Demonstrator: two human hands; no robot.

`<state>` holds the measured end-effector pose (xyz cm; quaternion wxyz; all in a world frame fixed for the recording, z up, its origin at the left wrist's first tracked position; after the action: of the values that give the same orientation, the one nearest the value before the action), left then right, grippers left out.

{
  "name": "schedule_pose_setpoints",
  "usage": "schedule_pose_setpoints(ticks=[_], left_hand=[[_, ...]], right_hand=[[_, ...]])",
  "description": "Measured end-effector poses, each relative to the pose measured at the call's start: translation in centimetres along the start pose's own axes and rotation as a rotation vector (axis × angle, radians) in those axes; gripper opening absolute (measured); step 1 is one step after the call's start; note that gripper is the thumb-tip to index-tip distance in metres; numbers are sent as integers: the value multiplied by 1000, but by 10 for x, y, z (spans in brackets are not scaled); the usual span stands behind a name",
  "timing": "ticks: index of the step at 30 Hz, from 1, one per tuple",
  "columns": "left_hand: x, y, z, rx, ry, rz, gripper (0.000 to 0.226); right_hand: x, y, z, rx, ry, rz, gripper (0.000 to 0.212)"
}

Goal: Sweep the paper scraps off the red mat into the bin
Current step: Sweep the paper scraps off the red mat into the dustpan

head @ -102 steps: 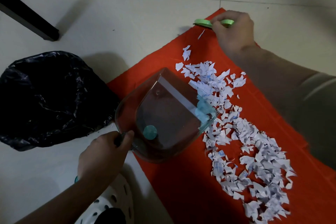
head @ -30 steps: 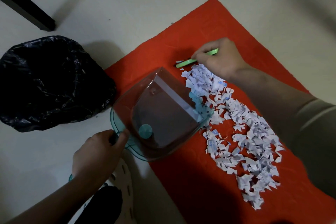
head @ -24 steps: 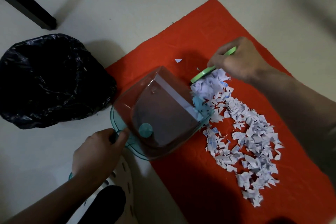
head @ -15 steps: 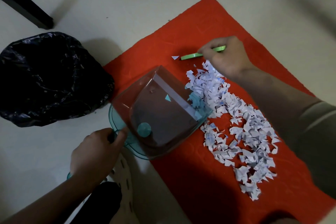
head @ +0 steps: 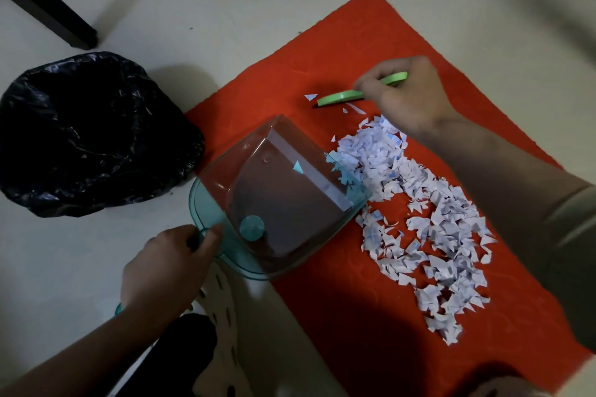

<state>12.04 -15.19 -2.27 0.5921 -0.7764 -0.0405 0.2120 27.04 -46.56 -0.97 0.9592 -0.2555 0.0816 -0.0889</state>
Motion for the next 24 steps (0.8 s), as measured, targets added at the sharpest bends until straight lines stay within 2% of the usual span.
schedule_pose_setpoints(ticks=[6,9,13,20,24], left_hand=[[-2,0,4,0,1,11,54],[-2,0,5,5,1,17,53],[0,0,6,-8,-8,9,54],[2,-1,20,20,-36,-14,56],[2,0,20,24,-52,-19,56]], right_hand=[[17,28,8,-25,-58,11,16],[23,42,12,-103,-105,72,16],[22,43,9,-201,-77,163,16],[15,11,9,-86,-22,-27,12],[10,23,8,-75,-18,6,14]])
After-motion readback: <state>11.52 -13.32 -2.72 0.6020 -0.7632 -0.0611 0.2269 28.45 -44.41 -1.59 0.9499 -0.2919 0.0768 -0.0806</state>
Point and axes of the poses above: each hand's wrist, its own x-axis towards the middle knuckle, its own y-axis out of the palm, z = x × y, the point moved 3 cm from there along x, towards the middle knuckle, and after that the axes turned 6 degrees about -z, right-handed, at the moved point
